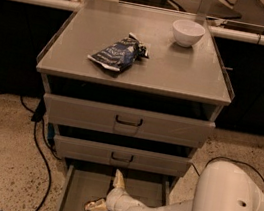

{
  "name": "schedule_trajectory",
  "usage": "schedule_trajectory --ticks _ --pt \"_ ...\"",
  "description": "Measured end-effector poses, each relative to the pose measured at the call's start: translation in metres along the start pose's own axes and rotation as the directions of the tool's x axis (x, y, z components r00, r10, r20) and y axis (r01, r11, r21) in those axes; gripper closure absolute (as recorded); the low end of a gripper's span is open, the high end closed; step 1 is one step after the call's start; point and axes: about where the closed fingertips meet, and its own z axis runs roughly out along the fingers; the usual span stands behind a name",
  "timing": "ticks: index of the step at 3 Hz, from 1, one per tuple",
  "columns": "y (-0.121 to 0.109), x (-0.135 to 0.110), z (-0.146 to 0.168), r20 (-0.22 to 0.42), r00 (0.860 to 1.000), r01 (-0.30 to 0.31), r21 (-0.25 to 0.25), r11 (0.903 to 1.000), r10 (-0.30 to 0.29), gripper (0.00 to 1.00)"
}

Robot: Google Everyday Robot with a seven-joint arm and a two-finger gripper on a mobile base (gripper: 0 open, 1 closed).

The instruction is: Pick orange can from bottom drawer and place on counter

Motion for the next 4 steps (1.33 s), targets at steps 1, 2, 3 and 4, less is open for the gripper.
schedule_trajectory --ticks 1,2,3,4 --pt "0.0 0.0 0.0 0.0 1.0 0.0 0.0 1.0 0.0 0.0" --pt "-0.003 -0.002 -0.003 -0.028 1.0 0.012 0.025 0.9996 -0.011 0.0" --pt "-0.01 -0.016 -0.032 -0.052 0.998 0.026 0.05 0.9984 -0.024 0.0" --pt "-0.015 -0.022 -0.108 -0.113 0.994 0.02 0.036 0.9992 -0.016 0.0"
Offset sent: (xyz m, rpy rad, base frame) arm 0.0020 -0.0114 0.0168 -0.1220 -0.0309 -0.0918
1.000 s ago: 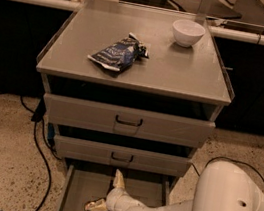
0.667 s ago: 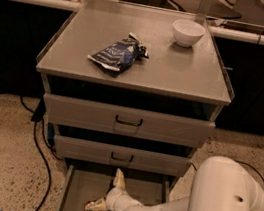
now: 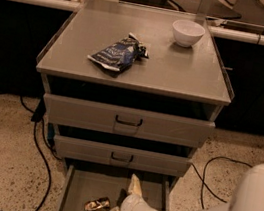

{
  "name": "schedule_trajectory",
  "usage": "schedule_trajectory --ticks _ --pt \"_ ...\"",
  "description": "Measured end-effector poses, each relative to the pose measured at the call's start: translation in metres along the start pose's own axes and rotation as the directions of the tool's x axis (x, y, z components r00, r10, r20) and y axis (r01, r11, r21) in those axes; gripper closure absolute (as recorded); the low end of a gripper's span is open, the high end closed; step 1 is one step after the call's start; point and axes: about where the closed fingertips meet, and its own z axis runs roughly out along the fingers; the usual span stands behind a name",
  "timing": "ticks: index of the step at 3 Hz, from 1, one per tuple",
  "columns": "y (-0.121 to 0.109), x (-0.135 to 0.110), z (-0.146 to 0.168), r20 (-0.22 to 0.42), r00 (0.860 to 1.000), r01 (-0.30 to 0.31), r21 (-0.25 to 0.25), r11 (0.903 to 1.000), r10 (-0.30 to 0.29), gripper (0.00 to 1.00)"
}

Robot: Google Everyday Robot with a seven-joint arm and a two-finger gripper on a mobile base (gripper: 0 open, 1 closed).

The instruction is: Pick orange can from bottom drawer and place on counter

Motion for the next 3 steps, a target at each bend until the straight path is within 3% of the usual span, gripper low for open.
schedule_trajectory --ticks 1,2,3 --pt "-0.014 -0.01 -0.068 -0.04 0.999 -0.001 0.0 1.0 0.001 0.0" --pt "-0.007 0.043 -0.191 -0.227 0.972 -0.048 0.065 0.9967 0.062 0.0" --pt "-0.044 0.01 -0.249 -0.309 0.929 0.269 0.188 0.9445 -0.204 0.0"
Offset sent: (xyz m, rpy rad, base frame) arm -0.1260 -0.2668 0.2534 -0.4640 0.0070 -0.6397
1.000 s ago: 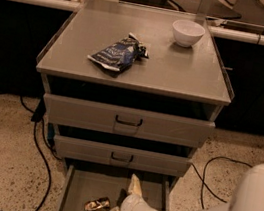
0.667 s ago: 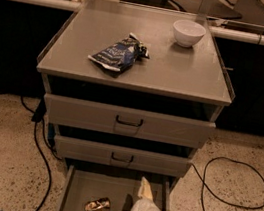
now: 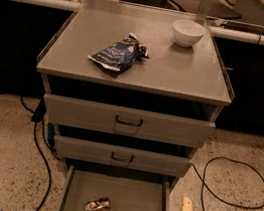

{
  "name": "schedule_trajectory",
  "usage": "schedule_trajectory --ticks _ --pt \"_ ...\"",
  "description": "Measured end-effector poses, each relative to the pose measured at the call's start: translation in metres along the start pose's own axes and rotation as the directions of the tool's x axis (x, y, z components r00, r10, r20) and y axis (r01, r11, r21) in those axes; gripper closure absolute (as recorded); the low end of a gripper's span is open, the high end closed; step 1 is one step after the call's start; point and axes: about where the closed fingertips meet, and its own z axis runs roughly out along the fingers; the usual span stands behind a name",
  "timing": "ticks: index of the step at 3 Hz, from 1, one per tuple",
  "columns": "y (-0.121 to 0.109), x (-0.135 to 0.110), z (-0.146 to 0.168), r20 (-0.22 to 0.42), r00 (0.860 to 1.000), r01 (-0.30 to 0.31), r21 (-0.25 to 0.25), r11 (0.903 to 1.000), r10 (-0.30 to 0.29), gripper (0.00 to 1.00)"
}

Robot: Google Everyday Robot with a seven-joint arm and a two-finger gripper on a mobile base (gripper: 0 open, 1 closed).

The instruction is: Pick orange can from bottom drawer and place on counter

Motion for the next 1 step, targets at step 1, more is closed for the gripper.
schedule_trajectory --ticks 1 --pt "-0.0724 -0.0214 -0.0502 -0.045 0.996 0.09 0.27 0.9585 -0.081 0.0"
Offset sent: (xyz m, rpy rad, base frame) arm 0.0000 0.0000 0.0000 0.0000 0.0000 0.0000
